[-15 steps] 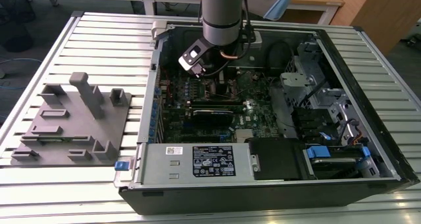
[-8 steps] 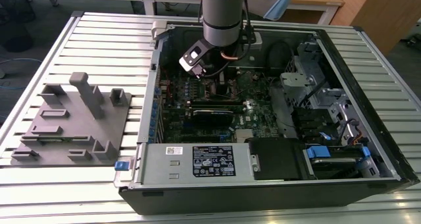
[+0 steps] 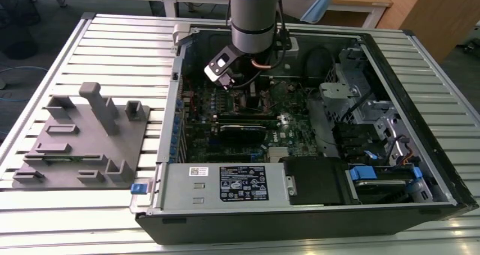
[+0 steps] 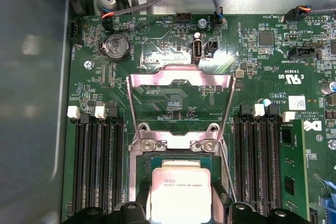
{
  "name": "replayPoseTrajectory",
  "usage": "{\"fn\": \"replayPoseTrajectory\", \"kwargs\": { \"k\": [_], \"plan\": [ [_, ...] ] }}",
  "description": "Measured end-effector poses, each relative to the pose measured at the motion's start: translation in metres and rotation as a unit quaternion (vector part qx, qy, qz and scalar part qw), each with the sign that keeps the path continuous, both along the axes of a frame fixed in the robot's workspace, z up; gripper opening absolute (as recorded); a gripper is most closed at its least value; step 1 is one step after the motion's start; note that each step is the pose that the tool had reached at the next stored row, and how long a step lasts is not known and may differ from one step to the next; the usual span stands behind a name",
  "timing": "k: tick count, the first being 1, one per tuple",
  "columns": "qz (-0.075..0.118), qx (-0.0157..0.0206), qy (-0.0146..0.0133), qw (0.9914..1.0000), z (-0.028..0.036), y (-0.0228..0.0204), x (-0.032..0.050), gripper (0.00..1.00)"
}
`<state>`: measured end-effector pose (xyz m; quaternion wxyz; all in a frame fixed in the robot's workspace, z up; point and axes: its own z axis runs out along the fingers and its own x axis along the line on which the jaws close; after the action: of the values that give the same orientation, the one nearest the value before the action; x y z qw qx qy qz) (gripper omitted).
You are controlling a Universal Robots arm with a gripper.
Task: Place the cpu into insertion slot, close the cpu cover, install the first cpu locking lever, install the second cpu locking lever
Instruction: 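Place the cpu into insertion slot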
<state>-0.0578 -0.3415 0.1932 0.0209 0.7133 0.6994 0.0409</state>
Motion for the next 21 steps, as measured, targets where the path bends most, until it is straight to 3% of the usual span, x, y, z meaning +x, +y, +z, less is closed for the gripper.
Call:
{"fn": "replayPoseTrajectory", "kwargs": {
  "k": [21],
  "plan": [
    [0.007,0.0026,0.0,0.99997,0.0002,0.0001,0.0,0.54]
  ]
}}
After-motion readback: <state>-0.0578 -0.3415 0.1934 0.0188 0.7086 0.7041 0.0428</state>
